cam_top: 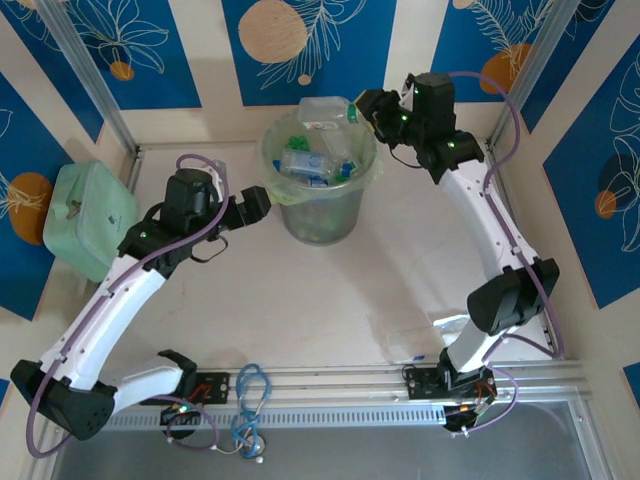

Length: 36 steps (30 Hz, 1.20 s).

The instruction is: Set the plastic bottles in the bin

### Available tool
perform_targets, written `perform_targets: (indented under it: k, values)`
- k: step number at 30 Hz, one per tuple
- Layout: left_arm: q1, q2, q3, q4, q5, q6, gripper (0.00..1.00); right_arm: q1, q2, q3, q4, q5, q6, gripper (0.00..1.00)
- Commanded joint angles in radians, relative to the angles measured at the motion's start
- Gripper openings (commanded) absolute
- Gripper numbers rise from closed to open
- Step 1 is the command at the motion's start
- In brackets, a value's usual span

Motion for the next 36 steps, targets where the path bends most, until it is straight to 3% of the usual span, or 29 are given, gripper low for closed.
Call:
perform_targets:
  k: [1, 10, 19, 20, 22, 26, 28, 36]
  values:
    - [0.020, -0.010, -0.008, 0.040, 0.060, -0.014, 0.97, 0.010, 0.067, 0.091, -0.005, 0.032, 0.006, 0.21]
    - [0.054, -0.017, -0.037, 0.057, 0.091, -0.014, 0.97, 0.080, 0.145, 0.088, -0.058, 0.121, -0.063, 0.21]
    - [0.071, -0.016, -0.060, 0.080, 0.112, -0.026, 0.96, 0.112, 0.135, -0.020, -0.040, 0.088, -0.039, 0.23]
    - [0.072, -0.017, -0.065, 0.084, 0.116, -0.030, 0.96, 0.117, 0.126, -0.037, -0.038, 0.099, -0.034, 0.29]
    - [0.073, -0.015, -0.067, 0.094, 0.126, -0.036, 0.96, 0.120, 0.101, -0.077, -0.036, 0.125, -0.029, 0.57]
    - [0.076, -0.013, -0.067, 0.097, 0.134, -0.035, 0.96, 0.093, 0.029, -0.137, -0.019, 0.150, -0.027, 0.87]
    - [0.079, -0.012, -0.068, 0.099, 0.137, -0.034, 0.96, 0.073, 0.002, -0.123, -0.059, 0.160, -0.042, 0.94]
    - [0.083, -0.007, -0.064, 0.111, 0.125, -0.033, 0.96, 0.034, -0.122, -0.100, -0.137, 0.117, -0.133, 0.95]
